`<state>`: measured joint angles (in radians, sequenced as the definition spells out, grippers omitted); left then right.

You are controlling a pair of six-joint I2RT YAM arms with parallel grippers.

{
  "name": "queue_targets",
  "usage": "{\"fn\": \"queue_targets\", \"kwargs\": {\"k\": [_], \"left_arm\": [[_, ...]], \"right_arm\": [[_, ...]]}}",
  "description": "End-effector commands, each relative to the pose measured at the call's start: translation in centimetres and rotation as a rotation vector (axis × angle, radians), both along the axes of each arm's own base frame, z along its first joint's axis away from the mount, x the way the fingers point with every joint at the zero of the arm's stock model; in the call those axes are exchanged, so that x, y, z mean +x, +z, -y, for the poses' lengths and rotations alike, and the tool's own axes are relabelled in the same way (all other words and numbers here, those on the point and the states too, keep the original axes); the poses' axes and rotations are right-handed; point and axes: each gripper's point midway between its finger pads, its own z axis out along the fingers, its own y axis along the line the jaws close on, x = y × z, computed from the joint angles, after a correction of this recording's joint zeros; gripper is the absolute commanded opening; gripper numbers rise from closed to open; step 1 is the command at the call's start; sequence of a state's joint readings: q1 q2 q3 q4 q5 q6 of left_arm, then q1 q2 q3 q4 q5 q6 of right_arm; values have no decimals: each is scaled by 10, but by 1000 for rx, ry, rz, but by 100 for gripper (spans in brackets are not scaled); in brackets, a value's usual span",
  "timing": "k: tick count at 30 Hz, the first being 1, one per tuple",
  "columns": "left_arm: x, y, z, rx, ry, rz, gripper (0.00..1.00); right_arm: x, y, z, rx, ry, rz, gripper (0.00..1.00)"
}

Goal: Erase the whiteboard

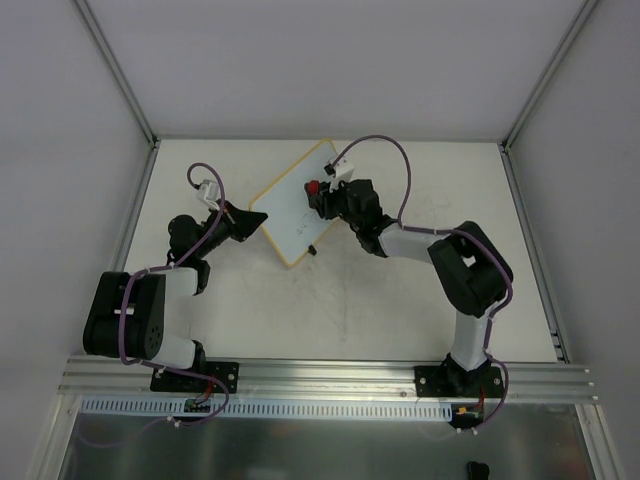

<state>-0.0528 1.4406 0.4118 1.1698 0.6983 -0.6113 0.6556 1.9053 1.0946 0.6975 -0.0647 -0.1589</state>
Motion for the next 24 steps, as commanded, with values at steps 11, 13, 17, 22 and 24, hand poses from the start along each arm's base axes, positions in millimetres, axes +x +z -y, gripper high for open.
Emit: {"fn": "queue_targets", "kwargs": {"k": [11,13,17,22,24], "left_arm": [[-13,17,16,1,-102,74,0],[-13,17,16,2,-100,76,0],[-13,17,17,2,-103,76,0],[-14,18,17,3,-106,78,0],[-14,18,17,3,-106,80,0]], "right_arm": [[-105,-4,-76,29,234,-28,0],[-110,-10,-79,28,242,-46,0],[-110,-22,-78,31,225,-67,0],[-89,-28,-59,50,162,-97,0],[-75,-27,-45,101,141,-135,0]]}}
